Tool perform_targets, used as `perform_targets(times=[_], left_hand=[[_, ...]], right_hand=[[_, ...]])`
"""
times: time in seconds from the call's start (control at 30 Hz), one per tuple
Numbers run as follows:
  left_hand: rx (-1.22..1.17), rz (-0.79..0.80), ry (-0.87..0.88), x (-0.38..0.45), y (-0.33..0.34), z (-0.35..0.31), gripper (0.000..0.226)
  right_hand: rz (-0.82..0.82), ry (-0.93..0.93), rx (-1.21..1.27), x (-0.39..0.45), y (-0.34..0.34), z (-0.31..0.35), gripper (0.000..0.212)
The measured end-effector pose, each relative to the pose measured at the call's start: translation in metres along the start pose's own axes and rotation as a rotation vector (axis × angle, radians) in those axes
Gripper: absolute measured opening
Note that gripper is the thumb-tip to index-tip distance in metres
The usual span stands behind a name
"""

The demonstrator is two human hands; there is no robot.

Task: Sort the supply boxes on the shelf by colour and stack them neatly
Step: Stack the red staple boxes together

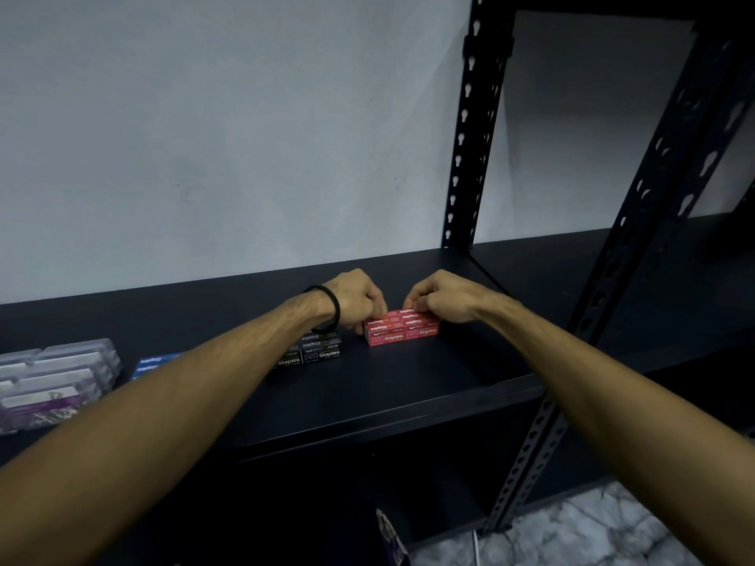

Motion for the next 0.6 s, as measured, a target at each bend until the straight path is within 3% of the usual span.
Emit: perform_targets(times=[0.23, 0.4, 0.6], left_hand=[[0.039, 0.034, -0.010, -0.003, 0.003, -0.002, 0.026], [0.134, 0.100, -0.004, -0.010, 0.005, -0.005, 0.043], [0.211, 0.052, 0.009, -0.014, 0.010, -0.012, 0.050]], right_hand=[[0.075, 0.003, -0.035, -0.010, -0.004, 0.002, 0.021], [0.131, 0.006, -0.126, -0.019, 0.000, 0.006, 0.050], [0.076, -0.016, -0.198, -0.022, 0.006, 0.006, 0.054]])
Point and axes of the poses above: each hand's wrist, its own x-axis towards the middle knuckle, its own y-axis out of the palm, z = x × y, the point moved 3 cm from there along x, towards the middle knuckle, and after that the axes turned 2 degrees about y, right-handed, at the moved point
